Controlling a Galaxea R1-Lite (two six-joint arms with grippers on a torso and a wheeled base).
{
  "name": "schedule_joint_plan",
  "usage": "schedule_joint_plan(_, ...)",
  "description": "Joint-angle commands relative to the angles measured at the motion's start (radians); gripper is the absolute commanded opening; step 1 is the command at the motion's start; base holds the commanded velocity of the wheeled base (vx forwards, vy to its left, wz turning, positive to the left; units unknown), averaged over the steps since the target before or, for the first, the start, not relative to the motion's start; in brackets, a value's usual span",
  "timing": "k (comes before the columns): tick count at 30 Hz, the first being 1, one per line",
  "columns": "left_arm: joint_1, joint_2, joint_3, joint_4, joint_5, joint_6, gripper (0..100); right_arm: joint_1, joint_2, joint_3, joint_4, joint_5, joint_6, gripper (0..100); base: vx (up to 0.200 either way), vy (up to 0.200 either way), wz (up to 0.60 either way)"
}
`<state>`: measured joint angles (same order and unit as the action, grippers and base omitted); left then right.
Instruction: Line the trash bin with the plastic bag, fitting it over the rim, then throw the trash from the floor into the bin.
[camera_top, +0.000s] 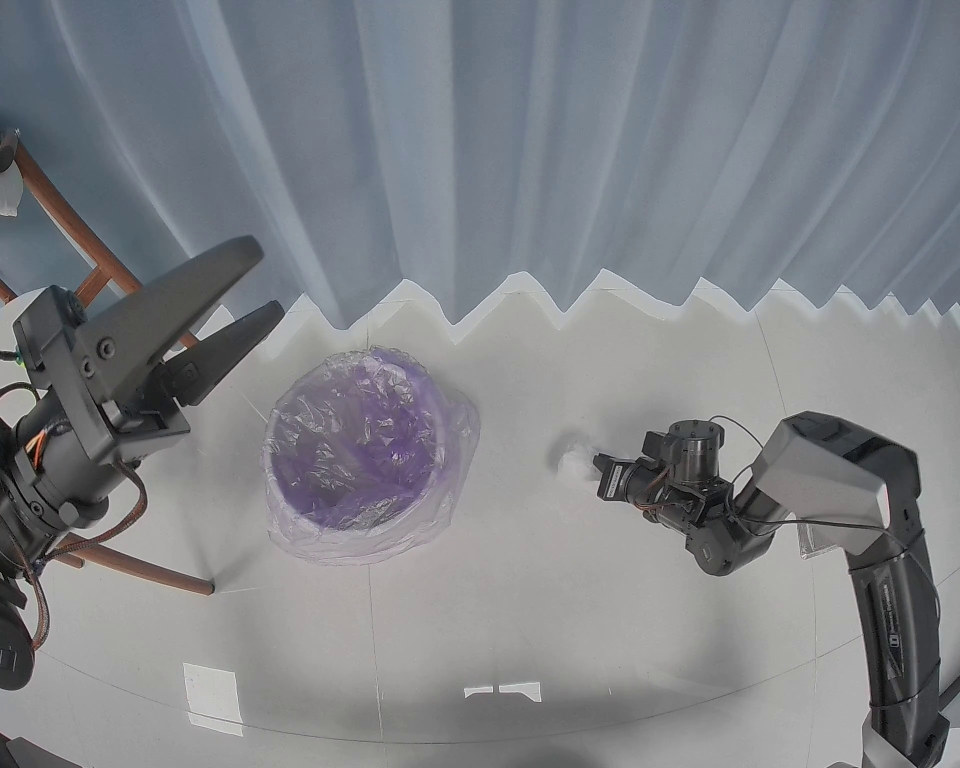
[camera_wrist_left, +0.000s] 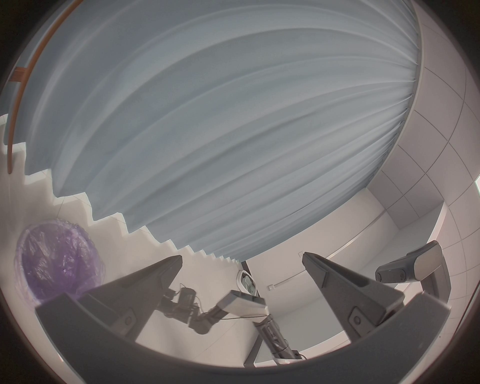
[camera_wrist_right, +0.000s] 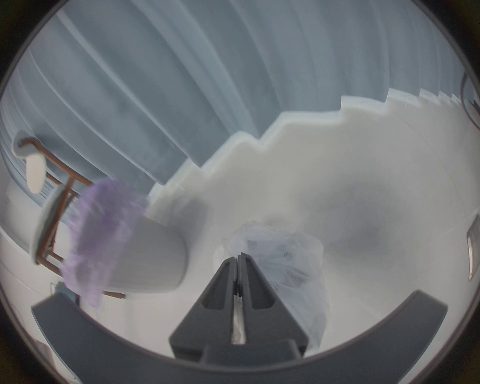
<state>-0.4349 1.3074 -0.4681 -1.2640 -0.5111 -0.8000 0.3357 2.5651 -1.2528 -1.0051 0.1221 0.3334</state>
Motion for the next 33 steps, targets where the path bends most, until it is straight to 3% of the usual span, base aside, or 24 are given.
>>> schedule_joint_plan(1, 0.039, -0.016, 0.017, -0.001, 0.002, 0.001, 100, 0.089, -0.45, 0.452, -0.299, 0.001, 0.122, 0, 0.0, 0.0, 0.0)
schedule_joint_plan(7, 0.033, -0.097, 0.028, 0.029, 0.002, -0.01, 100, 0.241, -0.64, 0.567, -0.506, 0.004, 0.325, 0, 0.0, 0.0, 0.0)
schedule_joint_plan(13, 0.015, -0.106, 0.022, 0.095, 0.009, -0.01, 100, 0.39, -0.658, 0.567, -0.561, -0.001, 0.34, 0, 0.0, 0.2, 0.0)
schedule_joint_plan(19, 0.019, -0.106, 0.016, 0.094, 0.017, -0.008, 100, 0.407, -0.638, 0.518, -0.561, -0.006, 0.34, 0, 0.0, 0.2, 0.0)
schedule_joint_plan(27, -0.011, -0.123, 0.016, 0.095, 0.017, -0.002, 100, 0.431, -0.563, 0.427, -0.561, -0.093, 0.334, 0, 0.0, 0.2, 0.0)
schedule_joint_plan(28, -0.071, -0.125, 0.034, 0.095, 0.02, -0.001, 100, 0.444, -0.537, 0.414, -0.561, -0.113, 0.332, 0, 0.0, 0.2, 0.0)
schedule_joint_plan(30, -0.1, -0.126, 0.045, 0.095, 0.022, -0.001, 100, 0.451, -0.528, 0.412, -0.561, -0.119, 0.332, 0, 0.0, 0.0, 0.0)
schedule_joint_plan(31, -0.16, -0.128, 0.063, 0.095, 0.02, 0.001, 100, 0.46, -0.505, 0.414, -0.563, -0.124, 0.331, 0, 0.0, 0.0, 0.0)
schedule_joint_plan(33, -0.205, -0.125, 0.082, 0.095, 0.019, 0.001, 100, 0.467, -0.488, 0.412, -0.563, -0.125, 0.331, 0, 0.0, 0.0, 0.0)
